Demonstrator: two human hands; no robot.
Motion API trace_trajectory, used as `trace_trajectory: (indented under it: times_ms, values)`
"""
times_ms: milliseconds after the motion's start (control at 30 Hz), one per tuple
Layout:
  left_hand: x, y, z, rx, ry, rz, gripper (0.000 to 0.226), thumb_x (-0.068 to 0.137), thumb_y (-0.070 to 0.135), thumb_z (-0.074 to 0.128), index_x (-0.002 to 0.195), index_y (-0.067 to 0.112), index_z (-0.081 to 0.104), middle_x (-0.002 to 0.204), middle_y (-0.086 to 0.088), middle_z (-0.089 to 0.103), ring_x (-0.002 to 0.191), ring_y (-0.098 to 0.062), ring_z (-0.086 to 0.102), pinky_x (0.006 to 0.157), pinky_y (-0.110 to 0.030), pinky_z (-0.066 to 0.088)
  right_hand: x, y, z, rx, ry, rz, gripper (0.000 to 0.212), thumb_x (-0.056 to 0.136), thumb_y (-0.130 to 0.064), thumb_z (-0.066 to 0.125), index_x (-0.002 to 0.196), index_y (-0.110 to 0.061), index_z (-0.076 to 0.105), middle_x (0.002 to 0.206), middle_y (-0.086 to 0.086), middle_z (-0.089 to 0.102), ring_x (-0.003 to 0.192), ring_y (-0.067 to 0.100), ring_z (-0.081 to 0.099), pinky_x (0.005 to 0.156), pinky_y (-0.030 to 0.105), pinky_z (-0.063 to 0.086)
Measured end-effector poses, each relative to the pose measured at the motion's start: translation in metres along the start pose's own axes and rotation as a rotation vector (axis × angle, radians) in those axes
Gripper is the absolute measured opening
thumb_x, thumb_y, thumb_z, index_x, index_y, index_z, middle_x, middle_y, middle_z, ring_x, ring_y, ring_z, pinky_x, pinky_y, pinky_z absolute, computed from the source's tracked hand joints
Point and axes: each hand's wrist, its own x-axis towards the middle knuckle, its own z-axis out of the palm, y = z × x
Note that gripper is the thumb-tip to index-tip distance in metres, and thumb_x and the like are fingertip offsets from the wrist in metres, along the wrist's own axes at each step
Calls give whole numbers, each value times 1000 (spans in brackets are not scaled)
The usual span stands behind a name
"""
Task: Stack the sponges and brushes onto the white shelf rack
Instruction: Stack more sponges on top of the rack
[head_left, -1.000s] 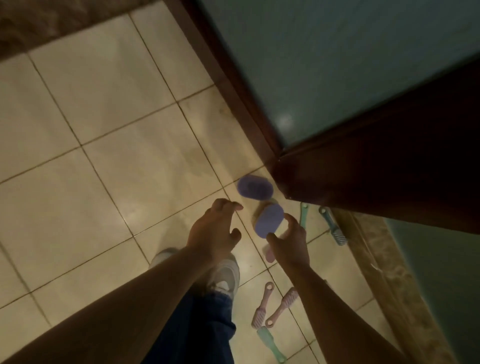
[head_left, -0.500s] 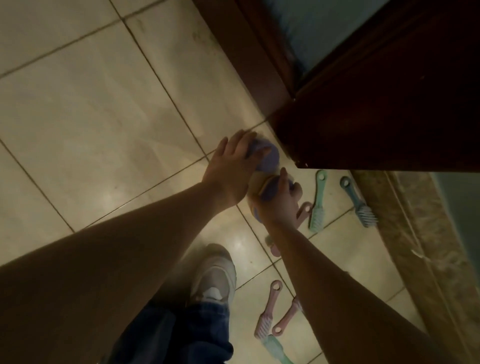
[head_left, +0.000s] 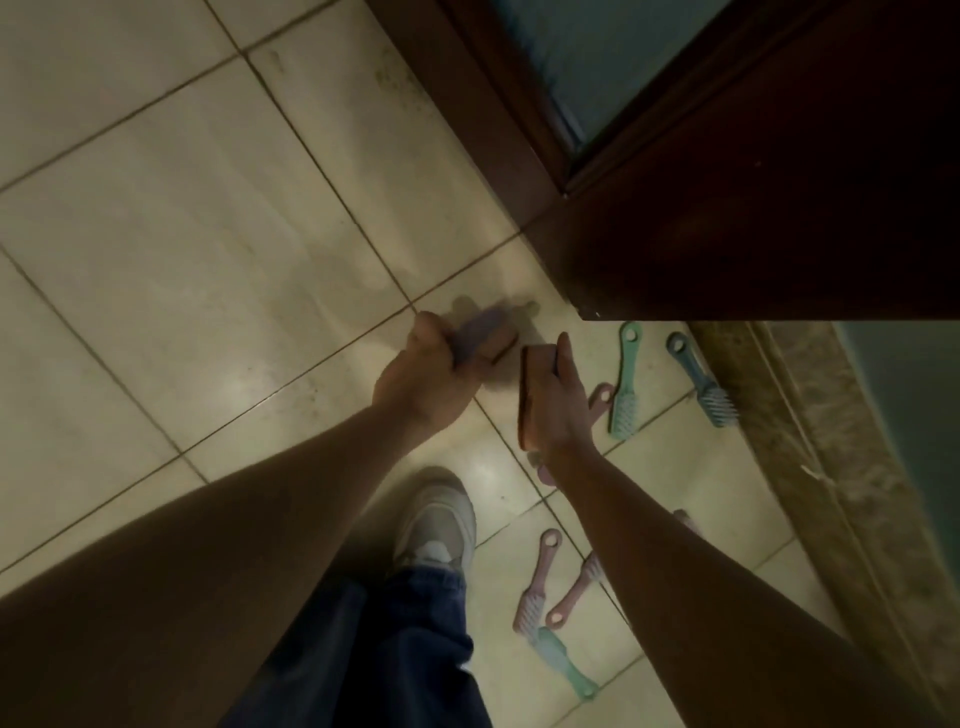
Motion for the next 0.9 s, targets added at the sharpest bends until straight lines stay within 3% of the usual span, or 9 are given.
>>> trace_trajectory:
  times_ms: [67,167,233,333,433,567,633,800,900]
  values:
    - [-32,4,-12,-211,-3,-134,56,84,70,50,109,22,35,94,-3,62,81,-27,63,72,-46,54,-25,-17,-4,185,-27,70,49,101,-46,34,149,-39,28,144,-4,41,134,19,34,116,40,19]
    - [-80,17,-32,-355,-61,-215,46,91,66,40,116,29,32,95,-2,62,84,-23,64,79,-50,56,-68,-48,-13,313,-71,74,18,103,-32,32,109,-21,44,91,-6,51,90,14,48,86,32,39]
    - [-108,32,-47,-425,-51,-251,40,94,62,40,118,30,38,99,0,62,89,-20,64,82,-47,56,-102,-71,-22,337,-110,68,23,104,-33,31,98,-17,47,83,3,50,80,15,49,77,31,41]
    - [-146,65,-71,-464,-49,-276,49,98,48,41,122,6,52,103,-19,66,87,-24,66,77,-43,55,-155,-103,-40,451,-154,93,29,103,-37,32,98,-14,50,91,11,50,88,23,50,88,42,45]
    - [-190,102,-99,-494,-49,-280,46,95,30,44,122,-6,51,99,-31,61,71,-19,58,60,-31,45,-202,-126,-64,471,-168,92,16,105,-26,33,112,-21,47,109,5,50,101,20,49,102,46,43]
    - [-251,152,-136,-522,-54,-271,35,95,37,48,116,9,49,94,-11,66,81,-19,63,69,-37,55,-272,-161,-99,640,-182,164,19,100,-20,45,113,-8,53,113,18,51,109,31,50,113,57,30]
    - [-279,176,-154,-512,-37,-264,33,94,46,51,115,21,44,92,1,63,88,-19,65,77,-40,57,-303,-177,-112,614,-122,110,31,99,-13,48,128,-4,52,130,21,53,126,35,48,112,54,31]
    - [-343,230,-191,-449,-126,-165,47,89,46,60,120,17,43,97,0,64,90,-15,65,64,-25,56,-379,-206,-154,719,40,136,30,97,-30,45,120,-17,58,114,15,64,108,34,62,96,56,49]
    - [-380,264,-209,-409,-190,-110,49,86,45,64,118,17,40,106,-4,62,92,-14,64,59,-20,52,-420,-219,-184,780,67,142,34,96,-26,45,123,-12,58,117,18,64,109,37,62,95,57,50]
